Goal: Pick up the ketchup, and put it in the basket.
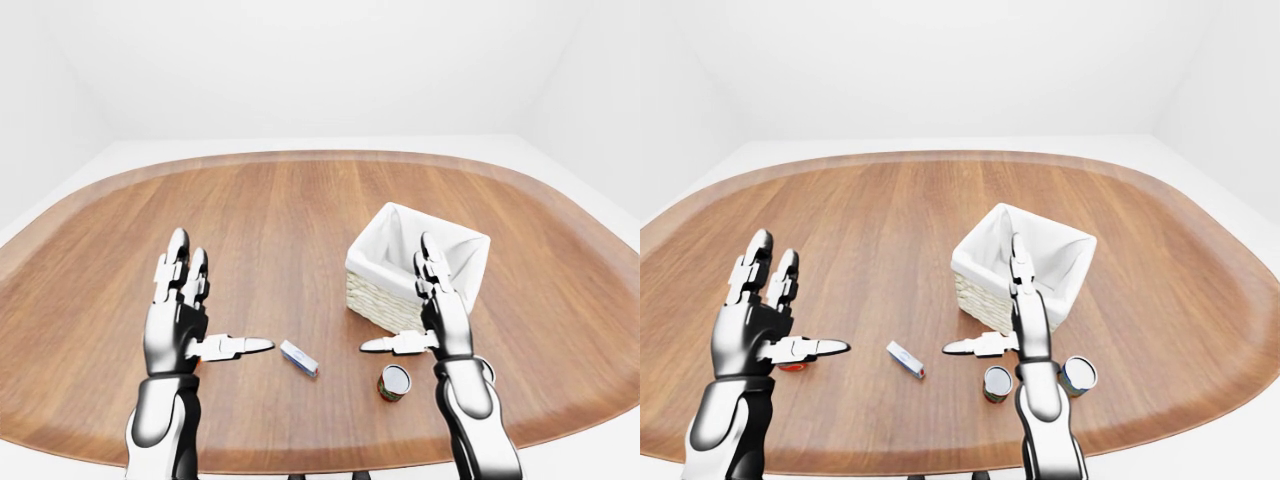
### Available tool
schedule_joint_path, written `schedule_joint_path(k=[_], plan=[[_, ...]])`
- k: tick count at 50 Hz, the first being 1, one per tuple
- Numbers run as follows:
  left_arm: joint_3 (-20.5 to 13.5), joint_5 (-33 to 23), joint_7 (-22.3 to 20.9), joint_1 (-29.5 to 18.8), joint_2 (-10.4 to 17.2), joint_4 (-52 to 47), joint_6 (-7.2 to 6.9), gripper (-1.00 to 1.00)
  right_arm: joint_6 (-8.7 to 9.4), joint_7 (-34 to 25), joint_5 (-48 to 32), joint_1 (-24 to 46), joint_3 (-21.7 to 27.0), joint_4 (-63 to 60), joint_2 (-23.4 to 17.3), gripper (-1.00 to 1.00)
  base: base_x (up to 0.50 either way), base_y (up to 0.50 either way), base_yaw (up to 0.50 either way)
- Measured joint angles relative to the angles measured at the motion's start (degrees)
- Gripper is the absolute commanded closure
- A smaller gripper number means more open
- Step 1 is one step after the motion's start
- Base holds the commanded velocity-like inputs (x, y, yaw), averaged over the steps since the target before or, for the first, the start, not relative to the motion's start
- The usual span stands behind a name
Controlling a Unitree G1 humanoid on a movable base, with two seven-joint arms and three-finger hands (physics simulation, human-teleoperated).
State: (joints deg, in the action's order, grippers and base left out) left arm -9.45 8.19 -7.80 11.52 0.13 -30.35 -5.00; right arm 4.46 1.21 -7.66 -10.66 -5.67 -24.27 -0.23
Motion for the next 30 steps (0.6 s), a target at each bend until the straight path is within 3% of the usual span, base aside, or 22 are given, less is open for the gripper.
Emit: schedule_joint_path(k=[21,30], plan=[[-11.4,2.6,-3.6,-0.8,1.0,2.9,0.12,-1.00,-0.60,0.0,0.3,-0.2,0.4,0.0,0.0,-1.00,0.00,0.00,0.00],[-15.5,3.0,-4.5,-1.5,2.5,8.7,2.42,-1.00,-0.81,0.0,0.2,-0.2,0.3,0.1,0.0,-1.00,0.00,0.00,0.00]])
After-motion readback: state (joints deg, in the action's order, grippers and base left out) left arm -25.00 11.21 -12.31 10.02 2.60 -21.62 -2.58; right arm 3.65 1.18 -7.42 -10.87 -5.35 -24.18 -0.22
